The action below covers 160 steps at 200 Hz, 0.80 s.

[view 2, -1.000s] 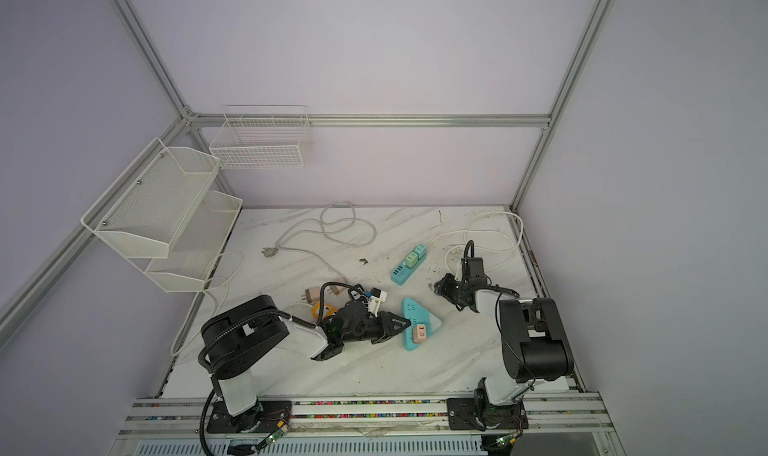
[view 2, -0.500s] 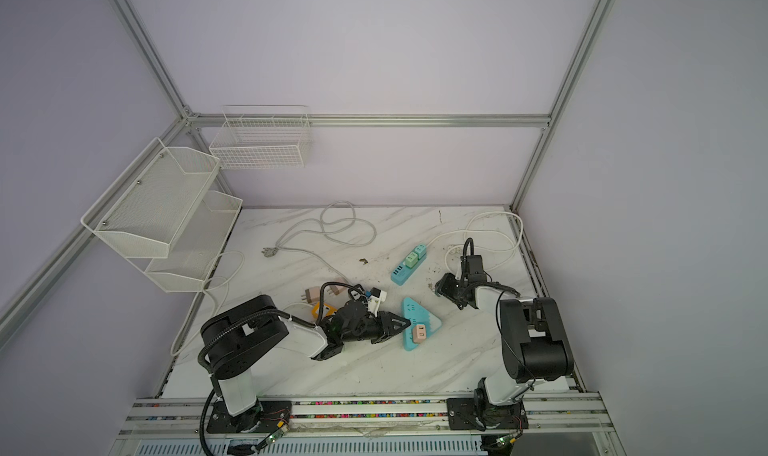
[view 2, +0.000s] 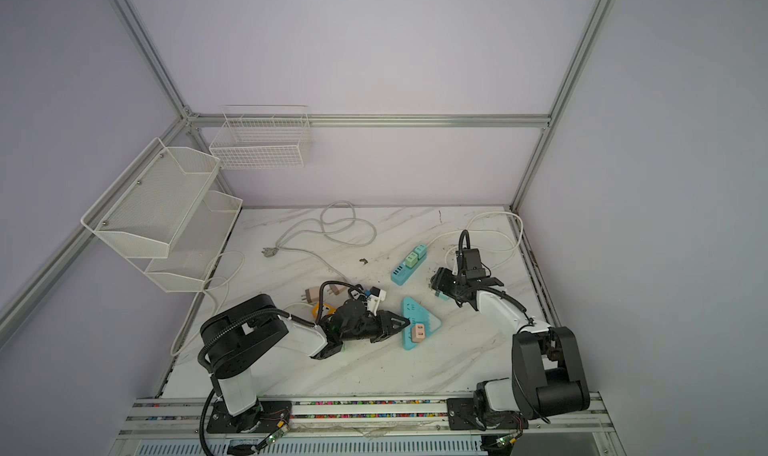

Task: Pull the plug off the socket
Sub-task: 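Lower the teal plug onto the table and open the right gripper, then move the right gripper to the pink plug on the triangular strip and grip it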

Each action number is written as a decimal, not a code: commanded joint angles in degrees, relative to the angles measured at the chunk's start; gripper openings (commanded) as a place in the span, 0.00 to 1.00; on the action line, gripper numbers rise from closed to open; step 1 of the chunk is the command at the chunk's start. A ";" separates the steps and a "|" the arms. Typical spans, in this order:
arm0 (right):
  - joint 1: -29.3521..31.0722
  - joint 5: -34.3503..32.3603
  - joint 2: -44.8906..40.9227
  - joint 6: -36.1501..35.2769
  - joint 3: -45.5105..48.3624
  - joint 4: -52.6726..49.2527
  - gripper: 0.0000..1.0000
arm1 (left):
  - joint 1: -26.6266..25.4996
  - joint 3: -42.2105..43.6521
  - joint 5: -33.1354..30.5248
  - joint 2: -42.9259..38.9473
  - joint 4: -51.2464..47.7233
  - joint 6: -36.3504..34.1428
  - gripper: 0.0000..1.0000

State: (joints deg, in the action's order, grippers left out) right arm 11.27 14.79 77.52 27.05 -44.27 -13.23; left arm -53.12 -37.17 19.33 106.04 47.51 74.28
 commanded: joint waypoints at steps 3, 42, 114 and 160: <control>3.81 -2.95 -3.65 -0.78 -1.77 -7.22 0.68 | 0.81 0.51 -1.53 -0.61 -6.90 -2.22 0.00; 11.32 -6.64 -7.26 -0.60 -3.81 -14.93 0.70 | 1.39 0.39 -0.64 -0.55 -6.80 -2.21 0.00; 21.60 -9.37 -16.09 3.34 -1.53 -24.34 0.70 | 1.97 -0.01 -0.06 -0.91 -7.79 -3.02 0.00; 26.35 -11.53 -19.34 7.08 -0.41 -28.67 0.70 | 2.11 -0.80 -0.17 -1.62 -9.44 -3.69 0.00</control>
State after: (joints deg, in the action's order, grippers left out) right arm 35.73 5.80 59.13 31.11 -46.19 -37.01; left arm -51.75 -37.17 20.84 105.27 45.89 73.32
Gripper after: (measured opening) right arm 0.699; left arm 0.294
